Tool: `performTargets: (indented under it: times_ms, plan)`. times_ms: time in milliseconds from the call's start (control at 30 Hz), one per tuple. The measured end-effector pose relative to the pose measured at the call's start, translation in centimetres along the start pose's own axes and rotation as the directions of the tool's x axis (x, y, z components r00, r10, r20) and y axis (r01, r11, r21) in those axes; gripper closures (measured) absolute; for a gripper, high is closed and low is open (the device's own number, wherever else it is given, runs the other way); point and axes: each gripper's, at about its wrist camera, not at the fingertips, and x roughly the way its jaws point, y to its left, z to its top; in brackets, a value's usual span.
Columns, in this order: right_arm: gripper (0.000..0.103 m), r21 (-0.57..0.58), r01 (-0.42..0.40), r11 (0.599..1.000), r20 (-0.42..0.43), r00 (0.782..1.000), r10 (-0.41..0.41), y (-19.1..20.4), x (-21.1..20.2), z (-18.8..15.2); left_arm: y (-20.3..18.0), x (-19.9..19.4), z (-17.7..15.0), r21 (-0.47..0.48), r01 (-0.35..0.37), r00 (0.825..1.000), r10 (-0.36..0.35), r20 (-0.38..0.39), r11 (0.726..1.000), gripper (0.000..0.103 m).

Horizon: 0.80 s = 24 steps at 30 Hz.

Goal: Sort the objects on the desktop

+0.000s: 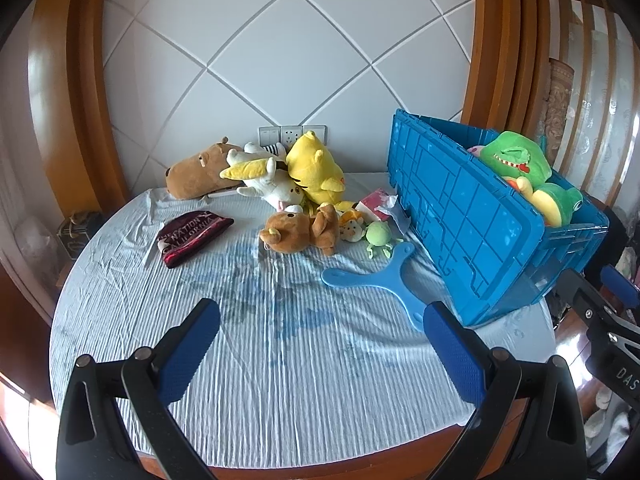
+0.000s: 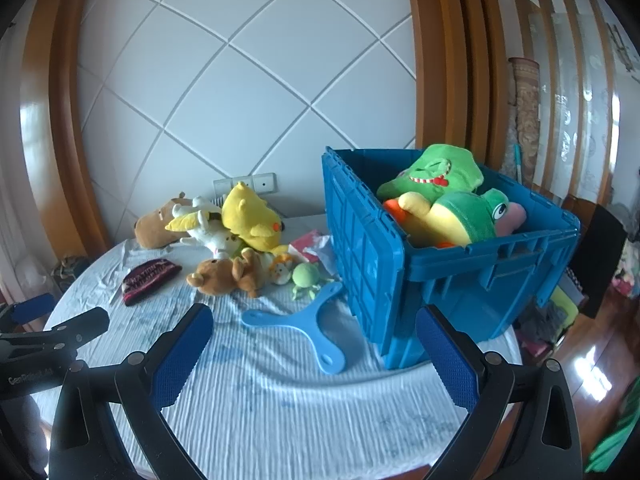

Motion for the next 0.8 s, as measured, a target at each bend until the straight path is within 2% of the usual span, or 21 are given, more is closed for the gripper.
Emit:
performTargets:
  times_ms: [133,300,800]
  plan:
    - [0.0,-0.003,-0.002,1.0,0.0,1.0,0.002,0.3,-0.3,-0.2,0.9,-0.2,-0.3,-0.012,0.02,1.0,-0.02,0.014,1.0,0.0]
    - [0.0,0.001,-0.008,1.0,-0.016,1.0,0.008,0.4,-0.1,-0.1,-0.2,0.1,-0.1,0.01,-0.022,1.0,0.022,-0.01,1.0,0.0]
    - [0.0,-0.018,-0.01,1.0,-0.018,1.0,0.009,0.9,0.5,-0.2,0.7,0.3,0.1,-0.003,-0.036,0.999,0.036,-0.011,0.999,0.0]
